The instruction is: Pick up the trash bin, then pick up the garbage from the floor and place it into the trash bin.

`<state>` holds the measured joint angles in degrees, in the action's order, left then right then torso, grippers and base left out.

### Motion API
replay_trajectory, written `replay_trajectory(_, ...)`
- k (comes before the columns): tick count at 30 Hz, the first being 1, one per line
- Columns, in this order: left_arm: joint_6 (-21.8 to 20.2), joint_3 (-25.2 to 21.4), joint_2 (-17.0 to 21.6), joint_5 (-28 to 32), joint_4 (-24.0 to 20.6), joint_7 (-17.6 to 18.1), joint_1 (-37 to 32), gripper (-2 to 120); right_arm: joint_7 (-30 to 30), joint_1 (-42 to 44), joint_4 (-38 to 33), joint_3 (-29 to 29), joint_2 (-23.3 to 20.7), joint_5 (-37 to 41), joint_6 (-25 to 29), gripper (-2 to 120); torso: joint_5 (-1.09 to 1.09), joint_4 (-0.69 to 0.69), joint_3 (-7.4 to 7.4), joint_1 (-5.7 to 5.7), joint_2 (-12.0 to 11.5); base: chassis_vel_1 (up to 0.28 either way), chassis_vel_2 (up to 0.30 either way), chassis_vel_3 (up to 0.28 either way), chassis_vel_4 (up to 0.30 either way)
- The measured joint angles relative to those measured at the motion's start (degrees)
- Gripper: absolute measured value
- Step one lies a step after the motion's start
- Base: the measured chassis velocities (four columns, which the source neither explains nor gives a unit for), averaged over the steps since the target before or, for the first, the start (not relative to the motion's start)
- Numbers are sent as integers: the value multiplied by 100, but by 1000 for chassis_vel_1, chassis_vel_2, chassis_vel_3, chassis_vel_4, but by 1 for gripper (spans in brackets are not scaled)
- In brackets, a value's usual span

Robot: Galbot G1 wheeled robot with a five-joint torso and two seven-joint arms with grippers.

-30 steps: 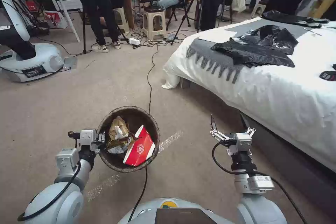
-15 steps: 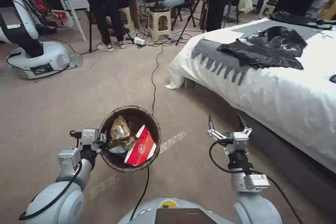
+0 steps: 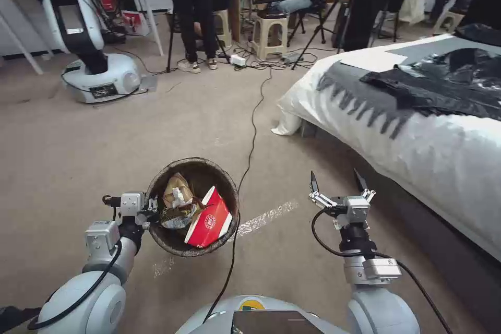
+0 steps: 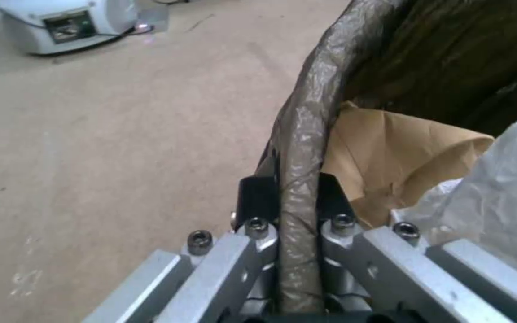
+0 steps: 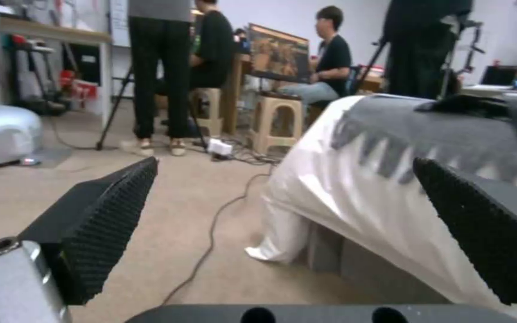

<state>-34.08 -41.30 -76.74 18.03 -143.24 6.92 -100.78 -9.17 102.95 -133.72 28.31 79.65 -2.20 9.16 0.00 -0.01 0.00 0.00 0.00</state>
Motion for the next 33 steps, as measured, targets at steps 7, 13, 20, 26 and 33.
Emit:
replay_trajectory(7, 9, -21, 12, 0, 0, 0, 9, 0, -7, -12, -2, 0, -1, 8, -5, 100, 0, 0, 0, 0, 0, 85, 77, 58, 73)
replay_trajectory(13, 18, -21, 2, 2, 0, -1, 20, 0, -16, -10, -13, 28, -28, 38, -15, 100, 0, 1, 0, 0, 0, 72, 75, 80, 71)
replay_trajectory(20, 31, -22, 5, 4, 0, 1, 20, 0, -30, -9, -16, 36, -28, 49, -19, 100, 0, 1, 0, 0, 0, 82, 72, 63, 80)
replay_trajectory(26, 42, -25, 5, 7, 0, 8, 16, 0, -45, 0, -21, 80, -20, 64, -17, 100, 0, 1, 0, 0, 0, 81, 79, 77, 75)
replay_trajectory(33, 62, -20, 6, 9, 0, 12, 16, 0, -61, 19, -60, 163, -20, 113, -13, 100, 0, 0, 0, 0, 0, 84, 77, 67, 62)
